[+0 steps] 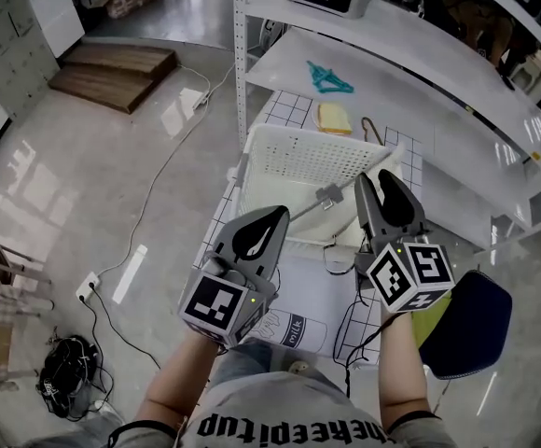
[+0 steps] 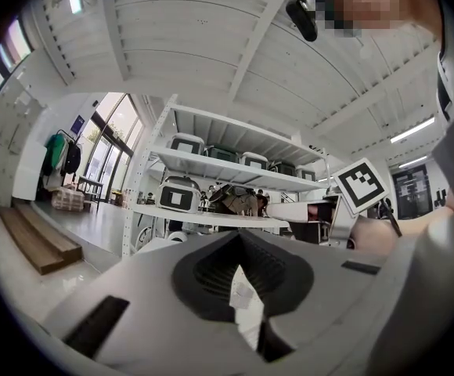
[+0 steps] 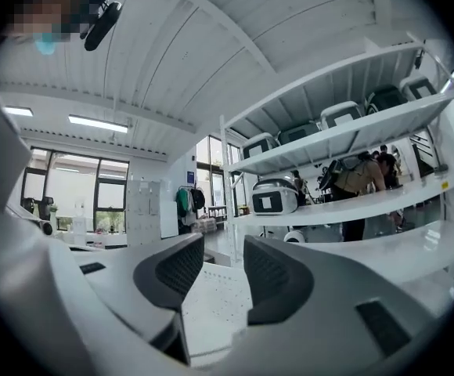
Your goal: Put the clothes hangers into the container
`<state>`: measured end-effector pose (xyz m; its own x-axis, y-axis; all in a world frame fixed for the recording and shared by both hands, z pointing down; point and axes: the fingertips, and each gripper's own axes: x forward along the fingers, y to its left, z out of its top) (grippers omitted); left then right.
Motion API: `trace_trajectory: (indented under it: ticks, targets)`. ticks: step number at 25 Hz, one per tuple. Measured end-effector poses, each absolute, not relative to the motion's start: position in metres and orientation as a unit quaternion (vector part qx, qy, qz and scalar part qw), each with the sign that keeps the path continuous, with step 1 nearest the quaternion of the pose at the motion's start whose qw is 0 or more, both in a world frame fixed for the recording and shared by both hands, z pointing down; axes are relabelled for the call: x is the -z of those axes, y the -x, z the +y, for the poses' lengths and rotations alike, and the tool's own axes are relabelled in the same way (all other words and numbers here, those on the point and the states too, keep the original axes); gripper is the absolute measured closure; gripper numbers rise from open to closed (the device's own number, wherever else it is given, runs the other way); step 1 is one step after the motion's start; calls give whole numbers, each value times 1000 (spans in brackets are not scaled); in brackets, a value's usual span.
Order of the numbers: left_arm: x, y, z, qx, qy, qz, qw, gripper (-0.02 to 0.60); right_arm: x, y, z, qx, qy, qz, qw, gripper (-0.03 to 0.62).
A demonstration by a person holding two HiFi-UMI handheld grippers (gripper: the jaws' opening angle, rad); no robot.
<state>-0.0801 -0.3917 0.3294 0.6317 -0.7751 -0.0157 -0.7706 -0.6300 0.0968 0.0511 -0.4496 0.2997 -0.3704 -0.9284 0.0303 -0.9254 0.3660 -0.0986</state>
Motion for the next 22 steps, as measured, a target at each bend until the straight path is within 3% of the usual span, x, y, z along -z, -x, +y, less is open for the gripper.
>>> trace_trajectory:
  ticks: [12, 18, 22]
  targets:
    - [-328, 56, -385, 30, -909, -415, 29, 568, -302, -59, -421, 76, 533, 842, 39, 488]
    - [-322, 36, -371, 35, -914, -404, 21, 568, -296, -70, -402, 63, 538, 840, 31, 562]
    - [-320, 23, -360, 37, -916, -398, 16, 568, -293, -77, -388, 58, 535, 842, 31, 569]
